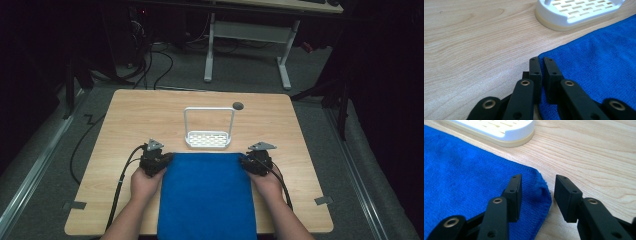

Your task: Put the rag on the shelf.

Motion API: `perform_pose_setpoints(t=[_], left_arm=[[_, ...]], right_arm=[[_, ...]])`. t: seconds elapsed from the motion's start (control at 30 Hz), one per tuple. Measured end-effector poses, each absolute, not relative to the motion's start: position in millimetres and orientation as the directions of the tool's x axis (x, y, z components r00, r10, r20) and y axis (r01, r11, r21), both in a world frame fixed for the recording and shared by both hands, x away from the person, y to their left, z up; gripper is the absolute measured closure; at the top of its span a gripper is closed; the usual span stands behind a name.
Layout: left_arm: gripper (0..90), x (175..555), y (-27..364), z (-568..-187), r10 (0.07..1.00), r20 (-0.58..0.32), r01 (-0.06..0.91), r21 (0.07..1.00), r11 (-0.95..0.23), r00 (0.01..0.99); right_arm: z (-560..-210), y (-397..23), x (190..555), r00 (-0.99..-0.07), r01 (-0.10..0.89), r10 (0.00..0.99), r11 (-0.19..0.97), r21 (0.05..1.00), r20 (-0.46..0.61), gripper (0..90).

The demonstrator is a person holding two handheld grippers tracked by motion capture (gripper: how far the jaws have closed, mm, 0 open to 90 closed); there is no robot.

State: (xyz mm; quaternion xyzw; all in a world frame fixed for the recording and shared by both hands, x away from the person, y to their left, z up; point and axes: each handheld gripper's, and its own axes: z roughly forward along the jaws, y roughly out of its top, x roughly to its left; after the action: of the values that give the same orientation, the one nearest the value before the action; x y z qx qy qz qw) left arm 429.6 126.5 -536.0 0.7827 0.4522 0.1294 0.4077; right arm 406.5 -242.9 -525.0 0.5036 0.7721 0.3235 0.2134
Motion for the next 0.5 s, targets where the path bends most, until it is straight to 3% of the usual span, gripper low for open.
perform_pose_setpoints(t=[0.2, 0.37, 0.5], left_arm=[[86.0, 430.1, 127.4, -536.2, 0.812, -0.177, 0.607, 0.754, -0.252, 0.556], [86.8, 429.8, 127.6, -535.9, 0.810, -0.172, 0.606, 0.752, -0.259, 0.560], [87.1, 428.3, 128.9, -535.7, 0.801, -0.184, 0.597, 0.762, -0.250, 0.570]], right_arm=[[-528.1, -242.4, 408.2, -0.397, 0.637, 0.918, 0.272, 0.721, 0.003, 67.8], [-528.6, -242.6, 407.2, -0.402, 0.635, 0.916, 0.267, 0.725, 0.014, 86.5], [-526.8, -241.1, 401.7, -0.412, 0.602, 0.911, 0.280, 0.748, -0.010, 88.0]])
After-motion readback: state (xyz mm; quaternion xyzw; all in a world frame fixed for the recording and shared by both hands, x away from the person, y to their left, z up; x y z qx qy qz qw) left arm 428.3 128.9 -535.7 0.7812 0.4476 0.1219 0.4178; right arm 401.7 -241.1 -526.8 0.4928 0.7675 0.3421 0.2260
